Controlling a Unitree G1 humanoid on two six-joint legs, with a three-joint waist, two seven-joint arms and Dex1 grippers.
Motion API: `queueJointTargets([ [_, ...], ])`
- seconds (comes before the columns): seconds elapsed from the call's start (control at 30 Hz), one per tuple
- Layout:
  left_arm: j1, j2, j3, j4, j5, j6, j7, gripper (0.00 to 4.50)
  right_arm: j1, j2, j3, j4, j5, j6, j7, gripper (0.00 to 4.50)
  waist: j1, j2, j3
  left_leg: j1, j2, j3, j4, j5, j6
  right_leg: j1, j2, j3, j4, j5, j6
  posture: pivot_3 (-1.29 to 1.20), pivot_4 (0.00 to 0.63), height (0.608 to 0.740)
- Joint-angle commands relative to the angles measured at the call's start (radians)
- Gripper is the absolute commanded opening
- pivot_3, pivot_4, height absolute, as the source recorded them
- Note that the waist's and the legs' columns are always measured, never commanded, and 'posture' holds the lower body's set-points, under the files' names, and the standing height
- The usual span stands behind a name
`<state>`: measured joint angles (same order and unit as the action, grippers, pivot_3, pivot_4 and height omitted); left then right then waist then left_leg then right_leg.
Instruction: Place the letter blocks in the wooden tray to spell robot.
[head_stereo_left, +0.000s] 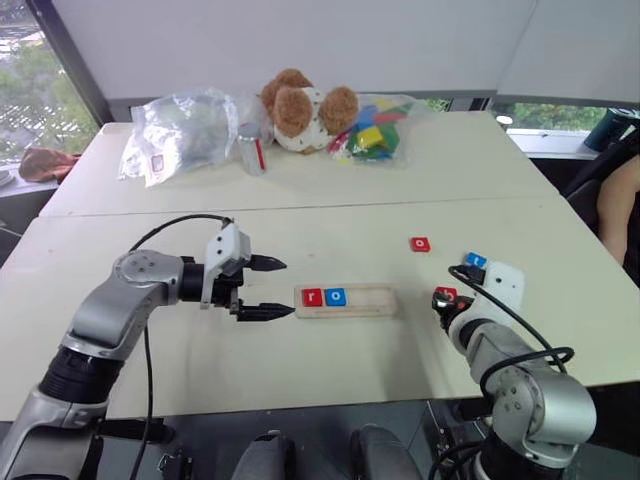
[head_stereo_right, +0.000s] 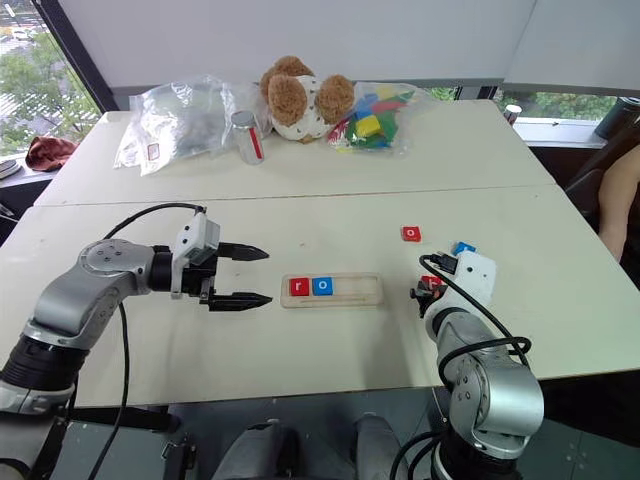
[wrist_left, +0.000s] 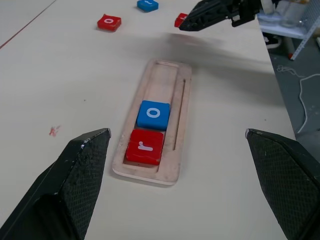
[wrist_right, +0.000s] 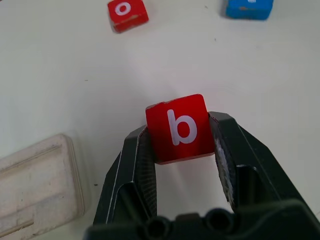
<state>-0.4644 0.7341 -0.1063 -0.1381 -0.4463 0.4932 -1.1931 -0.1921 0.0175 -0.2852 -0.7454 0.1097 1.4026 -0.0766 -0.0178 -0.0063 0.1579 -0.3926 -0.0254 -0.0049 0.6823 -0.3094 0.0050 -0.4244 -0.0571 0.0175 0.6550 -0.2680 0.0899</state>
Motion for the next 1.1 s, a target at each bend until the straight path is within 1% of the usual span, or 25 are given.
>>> queueJointTargets([
  [0.03,-0.013,-0.006,-0.004,-0.003,0.01,-0.019,-0.004,4.5,0.005,-0.014,0.008,0.069,-0.009,-0.093,0.009,1.18,0.001,0.0,0.0,0.0,0.0,0.0,0.0,0.0,0.0,0.0,0.0,0.0,0.0,0.0,0.0,0.0,0.15,0.74],
  [0.07,-0.011,-0.006,-0.005,-0.005,0.012,-0.02,-0.003,4.5,0.01,-0.015,0.007,0.086,-0.01,-0.108,0.009,1.18,0.001,0.0,0.0,0.0,0.0,0.0,0.0,0.0,0.0,0.0,0.0,0.0,0.0,0.0,0.0,0.0,0.15,0.74],
  [0.13,-0.006,-0.005,-0.003,-0.008,0.014,-0.018,-0.004,4.5,0.021,-0.009,0.007,0.111,-0.013,-0.124,0.006,2.21,0.001,0.0,0.0,0.0,0.0,0.0,0.0,0.0,0.0,0.0,0.0,0.0,0.0,0.0,0.0,0.0,0.15,0.74],
  [0.17,-0.004,-0.005,-0.001,-0.009,0.015,-0.017,-0.003,4.5,0.026,-0.004,0.008,0.119,-0.01,-0.13,0.008,2.51,0.001,0.0,0.0,0.0,0.0,0.0,0.0,0.0,0.0,0.0,0.0,0.0,0.0,0.0,0.0,0.0,0.15,0.74],
  [0.2,-0.003,-0.003,0.001,-0.009,0.017,-0.018,-0.003,4.5,0.029,0.002,0.01,0.124,-0.011,-0.134,0.003,3.1,0.001,0.0,0.0,0.0,0.001,0.0,0.0,0.0,0.0,0.0,0.0,0.0,0.0,0.0,0.0,0.0,0.15,0.74],
  [0.27,-0.002,-0.002,0.004,-0.008,0.019,-0.017,-0.003,4.5,0.031,0.01,0.009,0.124,-0.01,-0.138,0.001,4.09,0.003,0.0,0.0,0.0,0.001,0.0,0.0,0.0,0.0,0.0,0.0,0.0,0.0,0.0,0.0,0.0,0.15,0.74],
  [0.3,-0.002,0.0,0.006,-0.006,0.02,-0.018,-0.005,4.5,0.024,0.006,0.004,0.117,-0.012,-0.14,-0.001,4.44,0.004,0.0,0.0,0.0,0.001,0.0,0.0,0.0,0.0,0.0,0.0,0.0,0.0,0.0,0.0,0.0,0.15,0.74],
  [0.37,-0.003,0.007,0.011,-0.002,0.021,-0.017,-0.01,4.5,-0.002,-0.024,-0.012,0.091,-0.008,-0.154,0.012,4.44,0.006,0.0,0.0,0.0,0.0,0.0,0.0,0.0,0.0,0.001,0.0,0.0,-0.001,0.0,0.0,0.0,0.15,0.74],
  [0.47,-0.017,0.037,0.016,0.02,0.018,-0.022,-0.049,4.5,-0.062,-0.172,-0.021,0.053,0.031,-0.187,0.117,4.44,0.003,0.001,0.0,0.0,0.0,0.0,0.0,0.0,0.0,0.001,-0.001,0.0,-0.002,0.0,0.0,0.0,0.15,0.74],
  [0.5,-0.025,0.049,0.01,0.032,0.024,-0.032,-0.07,4.5,-0.079,-0.237,-0.028,0.063,0.071,-0.203,0.193,4.44,0.002,0.001,0.001,0.0,0.0,0.001,0.0,0.0,0.0,0.001,-0.001,0.0,-0.002,0.0,0.0,0.0,0.15,0.74],
  [0.53,-0.035,0.061,0.002,0.045,0.03,-0.041,-0.094,4.5,-0.083,-0.32,-0.023,0.089,0.116,-0.24,0.298,4.44,0.002,0.001,0.001,0.0,0.0,0.001,0.0,0.0,0.0,0.001,-0.001,0.0,-0.002,0.0,0.0,0.0,0.15,0.74],
  [0.57,-0.047,0.07,-0.007,0.056,0.033,-0.049,-0.118,4.5,-0.071,-0.416,-0.007,0.128,0.161,-0.307,0.438,4.44,0.003,0.001,0.001,0.0,0.0,0.001,0.0,0.0,0.0,0.001,0.0,0.0,-0.002,0.0,0.0,0.0,0.15,0.74],
  [0.63,-0.063,0.08,-0.019,0.069,0.035,-0.059,-0.154,4.5,-0.033,-0.557,0.012,0.21,0.227,-0.426,0.654,4.44,0.004,0.001,0.001,0.0,0.001,0.0,-0.002,0.0,0.001,0.002,0.003,-0.001,-0.004,0.0,0.0,0.0,0.15,0.74],
  [0.67,-0.068,0.085,-0.026,0.066,0.033,-0.061,-0.172,4.5,0.008,-0.633,0.027,0.258,0.241,-0.525,0.787,4.44,0.005,0.001,0.001,0.001,0.003,0.0,-0.002,-0.001,0.002,0.003,0.005,-0.001,-0.006,0.0,0.0,0.0,0.15,0.74],
  [0.7,-0.072,0.089,-0.03,0.066,0.033,-0.063,-0.185,4.5,0.035,-0.684,0.038,0.294,0.249,-0.597,0.873,4.44,0.006,0.001,0.001,0.001,0.003,-0.001,-0.002,-0.001,0.002,0.005,0.006,-0.002,-0.007,0.0,0.0,0.0,0.15,0.74],
  [0.73,-0.072,0.093,-0.034,0.054,0.03,-0.065,-0.2,4.5,0.07,-0.76,0.062,0.384,0.224,-0.728,0.988,4.44,0.006,0.0,0.001,0.001,0.004,-0.001,-0.002,-0.002,0.003,0.005,0.006,-0.001,-0.008,0.0,0.0,0.0,0.15,0.74],
  [0.77,-0.072,0.095,-0.035,0.046,0.029,-0.066,-0.209,4.5,0.09,-0.809,0.081,0.45,0.204,-0.823,1.058,4.44,0.006,0.0,0.001,0.001,0.004,-0.001,-0.002,-0.003,0.004,0.006,0.007,-0.001,-0.008,0.0,0.0,0.0,0.15,0.74],
  [0.83,-0.067,0.104,-0.032,0.021,0.02,-0.053,-0.223,4.5,0.081,-0.866,0.107,0.614,0.181,-0.986,1.157,4.44,0.004,-0.001,0.002,0.001,0.003,0.002,-0.001,-0.003,0.005,0.006,0.006,0.0,-0.009,0.0,0.001,0.0,0.15,0.74],
  [0.9,-0.056,0.113,-0.023,-0.009,0.008,-0.033,-0.22,4.5,0.025,-0.885,0.132,0.779,0.157,-1.103,1.2,4.44,-0.002,-0.002,0.003,0.001,0.003,0.004,0.001,-0.003,0.005,0.006,0.005,0.002,-0.009,0.0,0.001,0.0,0.15,0.74],
  [1.0,-0.036,0.117,-0.003,-0.046,-0.007,-0.004,-0.194,4.5,-0.033,-0.883,0.164,0.921,0.136,-1.207,1.246,4.44,-0.001,-0.002,0.003,0.003,0.004,0.006,0.002,-0.003,0.005,0.007,0.004,0.005,-0.007,0.0,0.001,0.0,0.15,0.74],
  [1.1,-0.012,0.118,0.013,-0.069,-0.014,0.016,-0.171,4.5,-0.063,-0.877,0.192,0.994,0.118,-1.275,1.275,4.44,0.003,-0.002,0.003,0.003,0.005,0.003,0.001,-0.003,0.005,0.006,0.005,0.004,-0.006,0.0,0.0,0.0,0.15,0.74],
])
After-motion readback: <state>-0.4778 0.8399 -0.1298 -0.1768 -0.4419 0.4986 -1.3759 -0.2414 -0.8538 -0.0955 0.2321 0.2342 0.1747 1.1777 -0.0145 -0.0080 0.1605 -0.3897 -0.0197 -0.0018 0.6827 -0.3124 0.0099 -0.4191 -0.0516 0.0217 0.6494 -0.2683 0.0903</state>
